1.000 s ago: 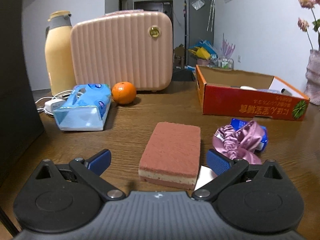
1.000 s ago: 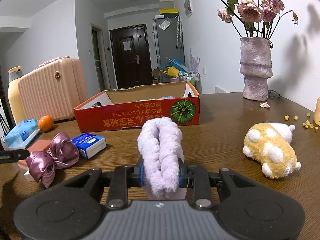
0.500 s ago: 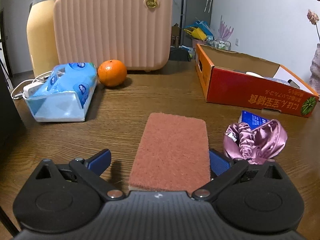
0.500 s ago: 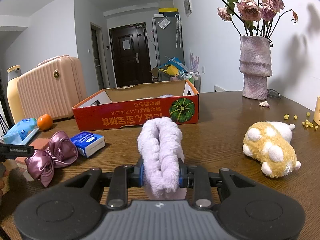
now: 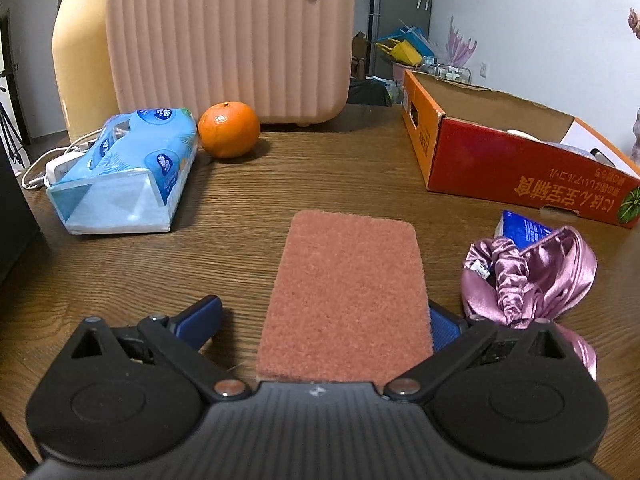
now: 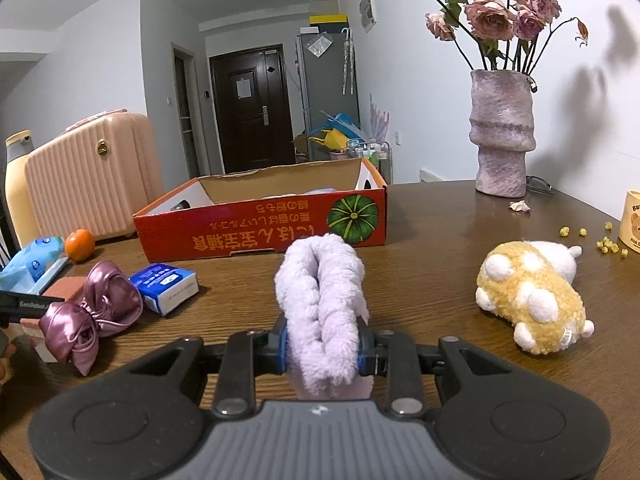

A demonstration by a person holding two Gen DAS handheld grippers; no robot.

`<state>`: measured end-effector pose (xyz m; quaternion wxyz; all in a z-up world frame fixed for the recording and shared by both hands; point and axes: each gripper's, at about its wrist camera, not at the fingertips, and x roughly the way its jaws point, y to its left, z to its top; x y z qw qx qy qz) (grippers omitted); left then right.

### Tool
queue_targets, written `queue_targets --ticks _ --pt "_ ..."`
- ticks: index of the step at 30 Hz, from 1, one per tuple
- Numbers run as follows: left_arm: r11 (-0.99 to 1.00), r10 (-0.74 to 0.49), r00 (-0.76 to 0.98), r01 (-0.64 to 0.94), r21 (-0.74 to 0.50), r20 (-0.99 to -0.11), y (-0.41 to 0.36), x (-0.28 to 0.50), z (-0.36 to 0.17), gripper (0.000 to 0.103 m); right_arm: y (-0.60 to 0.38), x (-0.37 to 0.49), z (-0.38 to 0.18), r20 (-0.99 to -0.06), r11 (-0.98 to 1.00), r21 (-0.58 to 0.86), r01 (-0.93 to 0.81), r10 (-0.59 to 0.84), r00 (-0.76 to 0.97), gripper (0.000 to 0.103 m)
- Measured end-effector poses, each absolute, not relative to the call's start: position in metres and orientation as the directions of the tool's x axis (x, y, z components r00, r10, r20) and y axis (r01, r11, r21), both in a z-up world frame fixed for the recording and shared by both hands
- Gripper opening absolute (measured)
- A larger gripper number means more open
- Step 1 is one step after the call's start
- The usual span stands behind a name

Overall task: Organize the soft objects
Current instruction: 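Grasp the red-and-beige scouring pad with the left tool while the right tool holds the headband, then carry the scouring pad and headband in both tools toward the cardboard box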

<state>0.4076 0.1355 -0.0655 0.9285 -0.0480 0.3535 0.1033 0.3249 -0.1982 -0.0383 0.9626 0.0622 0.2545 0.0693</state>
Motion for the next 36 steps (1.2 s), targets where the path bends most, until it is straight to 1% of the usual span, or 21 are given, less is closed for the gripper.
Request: queue_targets --ticks 10,11,13,15,16,17,21,31,36 --pt "0.975 0.161 0.727 -0.223 -0.007 -0.668 0.135 0.408 -0.066 0.103 -0.197 0.327 -0.039 -0.488 0.984 0.151 -0.098 0.16 0.858 0.028" --pt "0.975 0.161 0.728 -0.223 -0.008 -0.667 0.135 0.408 -0.066 0.101 -0.197 0.327 -0.04 -0.489 0.984 0.15 -0.097 0.159 0.858 0.028" --pt "0.974 0.167 0.731 -0.227 -0.005 -0.662 0.135 0.407 -0.065 0.094 -0.198 0.327 -0.04 -0.491 0.984 0.151 -0.094 0.157 0.857 0.028" --pt "0.975 0.165 0.739 -0.223 -0.006 -0.653 0.135 0.405 -0.064 0.081 -0.198 0.328 -0.04 -0.493 0.984 0.152 -0.092 0.156 0.856 0.028" --pt "0.976 0.161 0.744 -0.217 -0.007 -0.649 0.134 0.404 -0.063 0.077 -0.198 0.328 -0.04 -0.494 0.984 0.152 -0.091 0.155 0.856 0.028" --pt "0.978 0.156 0.748 -0.21 -0.007 -0.645 0.133 0.403 -0.062 0.071 -0.198 0.328 -0.04 -0.494 0.984 0.151 -0.09 0.154 0.855 0.028" --pt "0.98 0.15 0.761 -0.198 -0.006 -0.631 0.13 0.4 -0.059 0.071 -0.198 0.329 -0.041 -0.495 0.985 0.149 -0.086 0.149 0.856 0.029" --pt "0.973 0.206 0.827 -0.229 0.021 -0.524 0.124 0.385 -0.039 0.071 -0.196 0.328 -0.039 -0.473 0.986 0.141 -0.084 0.142 0.869 0.028" --pt "0.967 0.216 0.843 -0.254 -0.01 -0.493 0.125 0.378 -0.027 0.071 -0.193 0.326 -0.037 -0.448 0.988 0.127 -0.089 0.137 0.884 0.028"
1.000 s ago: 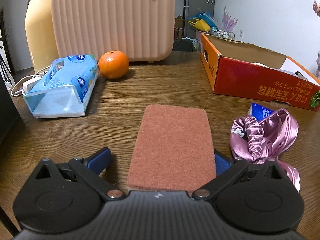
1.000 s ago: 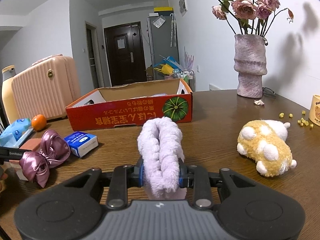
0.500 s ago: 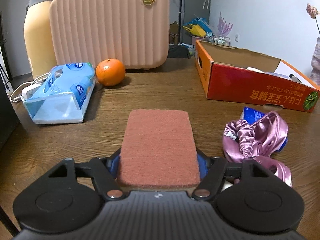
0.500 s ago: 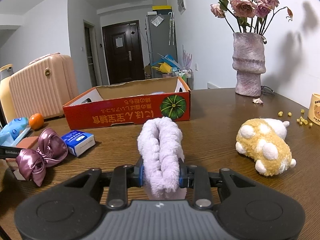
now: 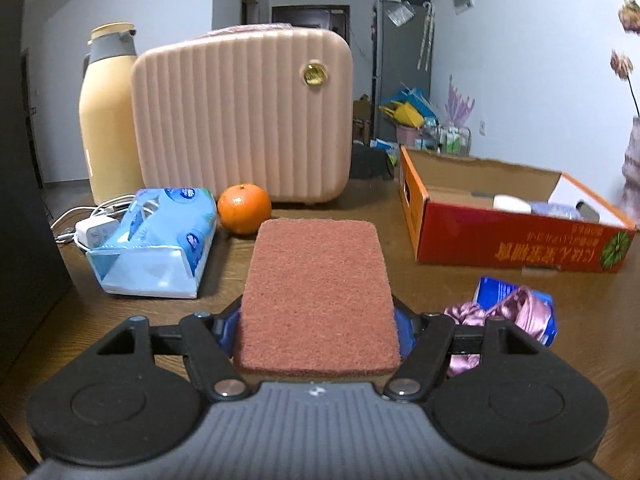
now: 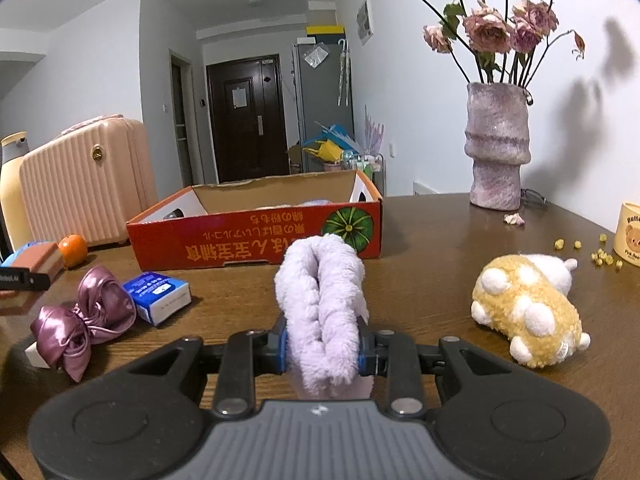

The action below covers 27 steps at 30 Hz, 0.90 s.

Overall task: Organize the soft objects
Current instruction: 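Carry the scouring pad and headband in both tools toward the cardboard box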

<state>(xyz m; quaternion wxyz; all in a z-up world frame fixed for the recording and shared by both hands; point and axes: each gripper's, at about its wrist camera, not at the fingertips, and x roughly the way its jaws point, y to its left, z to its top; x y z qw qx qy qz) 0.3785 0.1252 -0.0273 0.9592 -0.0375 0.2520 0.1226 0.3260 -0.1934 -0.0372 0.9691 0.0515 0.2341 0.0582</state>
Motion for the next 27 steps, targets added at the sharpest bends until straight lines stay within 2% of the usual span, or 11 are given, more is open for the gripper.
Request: queue_targets --ticks 16,27 --pt "0.965 0.209 0.905 -0.253 -0.073 -0.371 0.092 0.362 0.008 0.071 -0.173 0.332 -0.03 -0.369 0.991 0.092 -0.094 0.121 0.921 0.029" --pt "0.966 0.184 0.92 -0.234 -0.11 -0.345 0.067 0.368 0.02 0.071 -0.162 0.352 -0.026 -0.318 0.992 0.092 -0.081 0.106 0.942 0.029"
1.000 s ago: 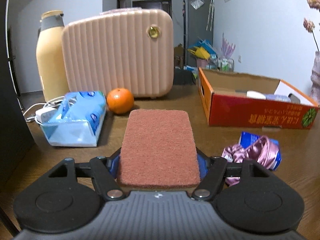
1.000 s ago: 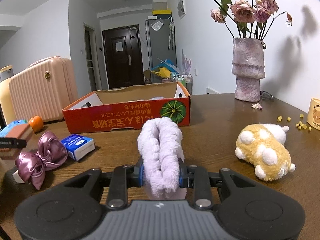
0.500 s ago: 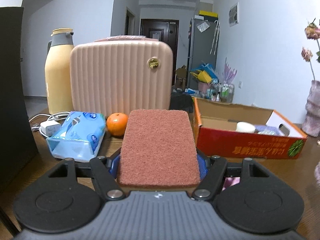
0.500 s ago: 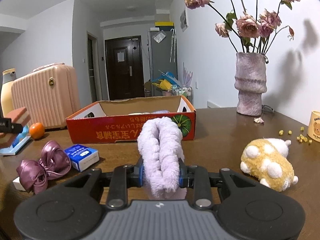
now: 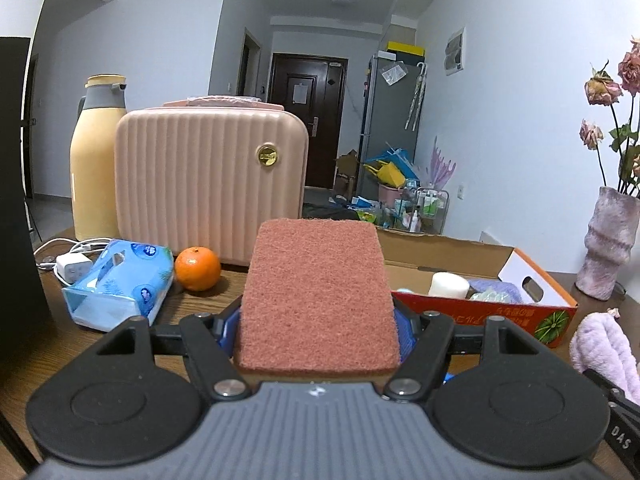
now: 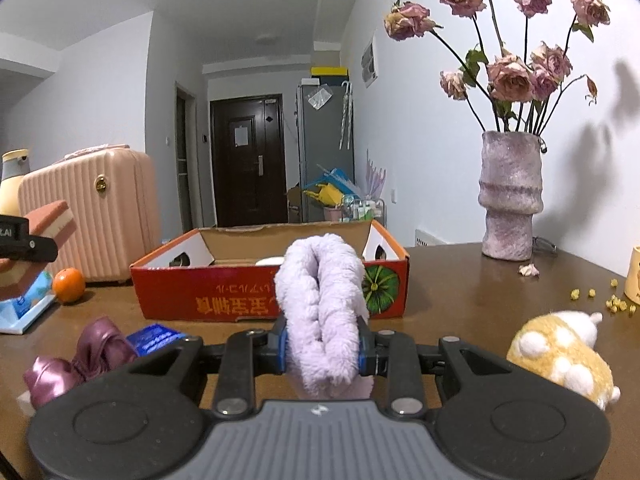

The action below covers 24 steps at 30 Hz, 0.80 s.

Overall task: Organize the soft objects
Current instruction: 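Carry the scouring pad and headband in both tools toward the cardboard box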

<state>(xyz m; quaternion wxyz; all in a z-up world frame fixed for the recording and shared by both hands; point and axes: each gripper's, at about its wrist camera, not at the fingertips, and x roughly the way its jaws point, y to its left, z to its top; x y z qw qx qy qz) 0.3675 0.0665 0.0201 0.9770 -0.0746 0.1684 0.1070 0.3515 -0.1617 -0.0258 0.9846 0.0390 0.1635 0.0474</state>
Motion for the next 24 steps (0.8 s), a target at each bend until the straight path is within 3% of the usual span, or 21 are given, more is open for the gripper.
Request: queue_targets --ticks 24 --pt "0.955 0.175 0.935 -0.237 -0.178 -0.309 0.036 0.418 0.036 0.071 -0.156 0.391 -0.015 -0.231 0.99 0.128 -0.054 0.082 0.969 0.028"
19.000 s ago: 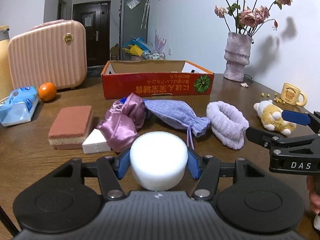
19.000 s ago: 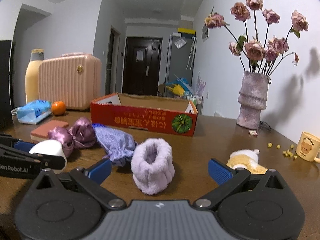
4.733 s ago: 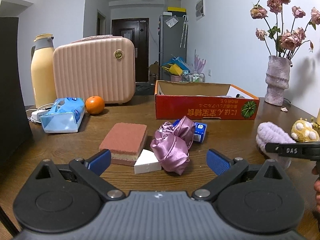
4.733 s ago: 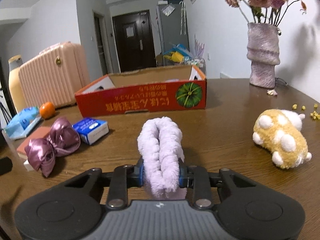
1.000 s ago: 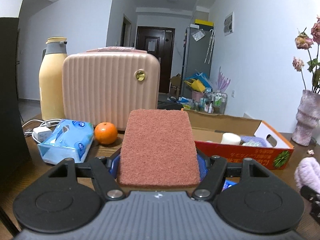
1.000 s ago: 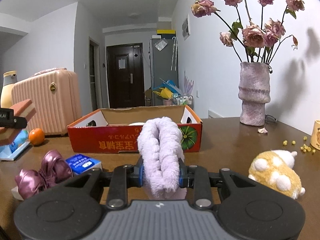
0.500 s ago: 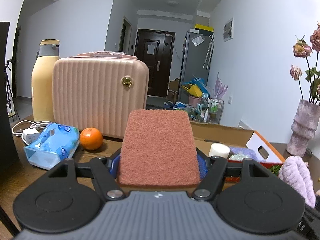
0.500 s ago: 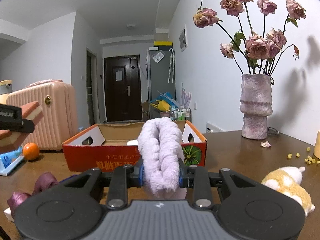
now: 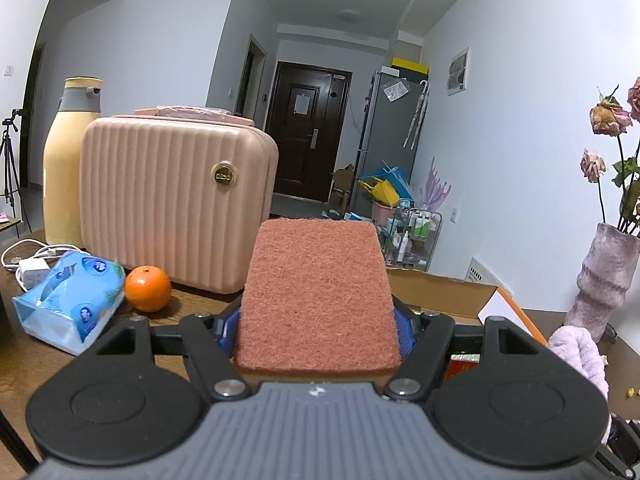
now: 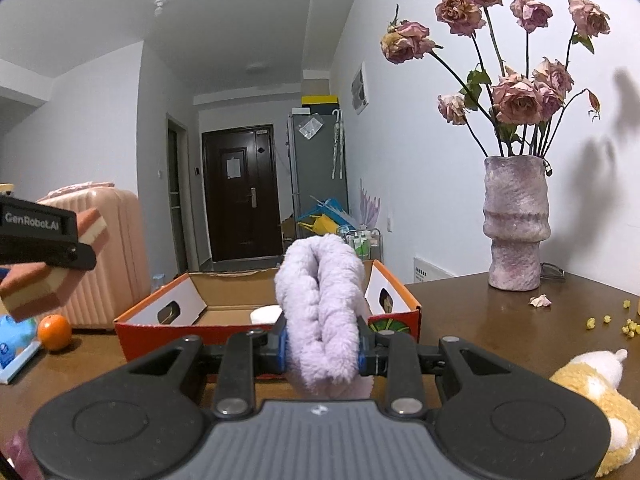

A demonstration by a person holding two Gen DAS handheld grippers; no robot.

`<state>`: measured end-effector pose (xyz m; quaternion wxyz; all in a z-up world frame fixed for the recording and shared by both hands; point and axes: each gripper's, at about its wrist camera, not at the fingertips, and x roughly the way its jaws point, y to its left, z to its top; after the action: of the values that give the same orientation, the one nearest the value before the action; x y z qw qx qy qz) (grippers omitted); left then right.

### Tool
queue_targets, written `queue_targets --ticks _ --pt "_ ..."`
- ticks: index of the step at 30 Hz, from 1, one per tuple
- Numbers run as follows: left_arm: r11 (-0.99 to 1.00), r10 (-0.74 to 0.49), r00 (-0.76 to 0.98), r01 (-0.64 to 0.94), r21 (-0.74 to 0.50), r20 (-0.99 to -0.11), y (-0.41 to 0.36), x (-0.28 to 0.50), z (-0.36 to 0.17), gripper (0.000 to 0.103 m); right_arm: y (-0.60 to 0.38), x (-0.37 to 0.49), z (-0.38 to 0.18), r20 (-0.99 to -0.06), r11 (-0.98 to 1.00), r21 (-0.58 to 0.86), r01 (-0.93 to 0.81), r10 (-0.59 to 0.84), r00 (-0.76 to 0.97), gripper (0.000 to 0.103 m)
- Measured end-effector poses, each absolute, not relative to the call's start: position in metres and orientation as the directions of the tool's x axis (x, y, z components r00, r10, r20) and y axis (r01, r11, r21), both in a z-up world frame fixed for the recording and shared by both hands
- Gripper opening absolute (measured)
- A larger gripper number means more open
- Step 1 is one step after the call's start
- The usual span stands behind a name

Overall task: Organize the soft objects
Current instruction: 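Carry the scouring pad and headband in both tools toward the cardboard box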

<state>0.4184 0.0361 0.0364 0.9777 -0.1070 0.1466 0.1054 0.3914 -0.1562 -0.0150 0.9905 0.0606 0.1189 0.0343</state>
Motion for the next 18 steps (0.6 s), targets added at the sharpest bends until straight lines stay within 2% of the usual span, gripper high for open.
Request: queue_targets --ticks 18 --pt "0.949 0.171 0.937 -0.24 -0.204 -0.304 0.027 0.461 0.039 0.071 -0.156 0.432 -0.015 -0.222 0.984 0.169 -0.048 0.085 0.971 0.029"
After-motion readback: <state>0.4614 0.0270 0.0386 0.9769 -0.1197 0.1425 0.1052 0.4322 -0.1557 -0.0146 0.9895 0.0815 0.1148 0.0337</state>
